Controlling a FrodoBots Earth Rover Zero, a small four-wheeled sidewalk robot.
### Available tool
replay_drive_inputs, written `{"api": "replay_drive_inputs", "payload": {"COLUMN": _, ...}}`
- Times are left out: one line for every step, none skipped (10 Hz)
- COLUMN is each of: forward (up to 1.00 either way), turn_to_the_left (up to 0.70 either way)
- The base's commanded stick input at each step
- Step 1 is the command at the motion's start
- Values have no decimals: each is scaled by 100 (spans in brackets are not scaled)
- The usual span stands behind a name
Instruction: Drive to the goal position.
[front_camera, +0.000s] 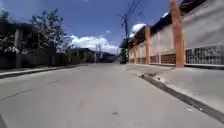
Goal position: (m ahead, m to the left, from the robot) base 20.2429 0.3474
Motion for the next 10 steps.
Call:
{"api": "replay_drive_inputs", "payload": {"forward": 100, "turn_to_the_left": -2}}
{"api": "replay_drive_inputs", "payload": {"forward": 100, "turn_to_the_left": -2}}
{"api": "replay_drive_inputs", "payload": {"forward": 100, "turn_to_the_left": -2}}
{"api": "replay_drive_inputs", "payload": {"forward": 100, "turn_to_the_left": -2}}
{"api": "replay_drive_inputs", "payload": {"forward": 100, "turn_to_the_left": 0}}
{"api": "replay_drive_inputs", "payload": {"forward": 100, "turn_to_the_left": 3}}
{"api": "replay_drive_inputs", "payload": {"forward": 100, "turn_to_the_left": 3}}
{"api": "replay_drive_inputs", "payload": {"forward": 100, "turn_to_the_left": 1}}
{"api": "replay_drive_inputs", "payload": {"forward": 100, "turn_to_the_left": 0}}
{"api": "replay_drive_inputs", "payload": {"forward": 100, "turn_to_the_left": 0}}
